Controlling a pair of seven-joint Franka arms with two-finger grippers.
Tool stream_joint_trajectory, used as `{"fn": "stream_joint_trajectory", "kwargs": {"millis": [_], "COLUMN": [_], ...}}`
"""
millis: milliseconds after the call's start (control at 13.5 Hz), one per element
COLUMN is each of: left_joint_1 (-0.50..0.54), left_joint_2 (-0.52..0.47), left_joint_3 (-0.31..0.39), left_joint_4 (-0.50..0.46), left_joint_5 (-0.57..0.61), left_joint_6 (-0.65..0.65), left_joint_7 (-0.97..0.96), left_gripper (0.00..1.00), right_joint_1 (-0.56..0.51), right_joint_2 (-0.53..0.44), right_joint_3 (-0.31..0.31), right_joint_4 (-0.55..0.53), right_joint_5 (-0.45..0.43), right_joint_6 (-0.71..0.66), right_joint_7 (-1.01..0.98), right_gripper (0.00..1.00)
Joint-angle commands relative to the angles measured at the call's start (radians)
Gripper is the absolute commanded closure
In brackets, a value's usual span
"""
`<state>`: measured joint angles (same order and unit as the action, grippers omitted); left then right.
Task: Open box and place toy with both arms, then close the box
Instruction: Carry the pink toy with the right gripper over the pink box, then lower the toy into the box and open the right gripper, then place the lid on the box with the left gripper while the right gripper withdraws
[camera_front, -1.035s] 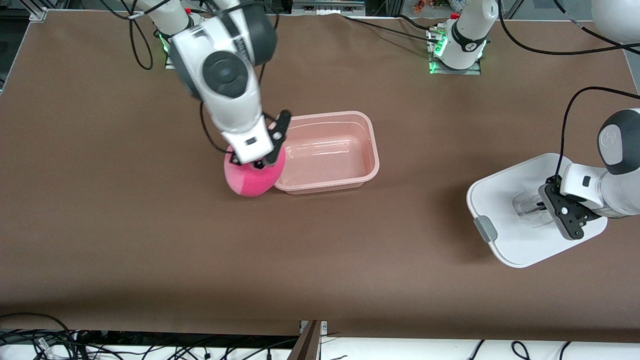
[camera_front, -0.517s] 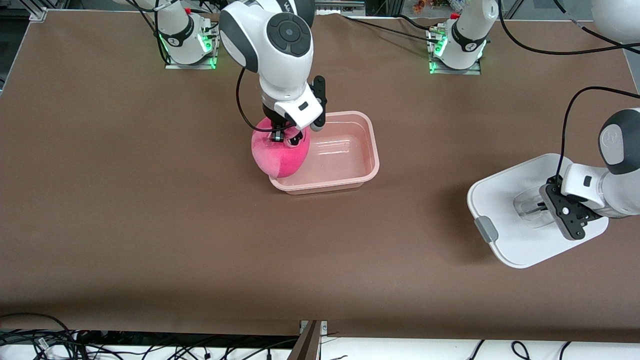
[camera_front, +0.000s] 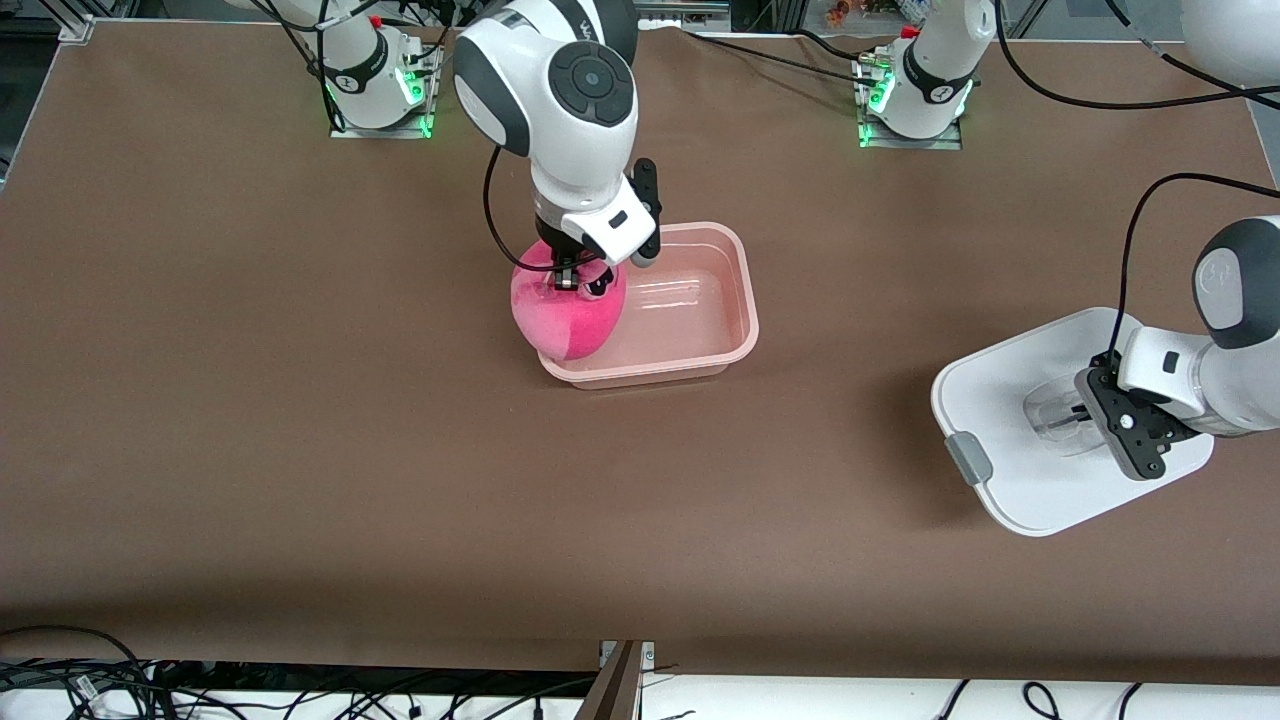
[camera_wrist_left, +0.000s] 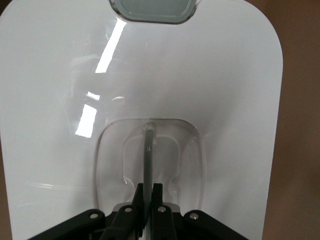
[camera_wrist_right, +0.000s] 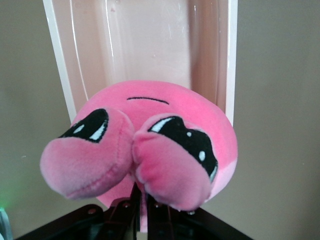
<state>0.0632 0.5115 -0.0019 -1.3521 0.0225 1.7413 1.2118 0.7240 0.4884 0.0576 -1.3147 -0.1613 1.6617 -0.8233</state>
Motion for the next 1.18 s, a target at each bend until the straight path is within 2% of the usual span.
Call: {"fn": "stream_joint_trajectory", "kwargs": {"millis": [0,370,665,813,961,1109], "left_joint_1": [-0.014,-0.022,-0.124,-0.187,-0.235,-0.290], "left_joint_2": [0.009,0.012,0.001,-0.004,-0.005,-0.007], "left_joint_3": [0.005,0.003,0.003,0.003,0.002,0.002], "left_joint_4": [0.022,0.021,0.013,0.011,0.008,0.011], "left_joint_5": [-0.015,-0.012,-0.016,-0.018,-0.021,-0.022], "left_joint_6": [-0.003,-0.005,-0.020,-0.022,-0.049,-0.069], "left_joint_7": [-0.004,-0.003,-0.003,-0.006,-0.009,-0.012], "left_gripper": [1.00,1.00,1.00,1.00,1.00,1.00], "right_joint_1": [0.017,0.017,-0.003,-0.058,-0.163,-0.251], "right_joint_2": [0.010,0.004,-0.002,-0.011,-0.034,-0.042], "right_joint_3": [-0.012,-0.012,-0.024,-0.027,-0.028,-0.028], "right_joint_4": [0.020,0.064,0.064,0.064,0.064,0.081], "right_joint_5": [-0.015,-0.004,-0.003,0.014,0.055,0.060], "right_joint_6": [0.024,0.021,0.001,-0.019,-0.022,-0.023], "right_joint_7": [0.000,0.000,-0.004,-0.005,-0.014,-0.058], "right_gripper": [0.00,0.00,0.00,0.00,0.00,0.00]}}
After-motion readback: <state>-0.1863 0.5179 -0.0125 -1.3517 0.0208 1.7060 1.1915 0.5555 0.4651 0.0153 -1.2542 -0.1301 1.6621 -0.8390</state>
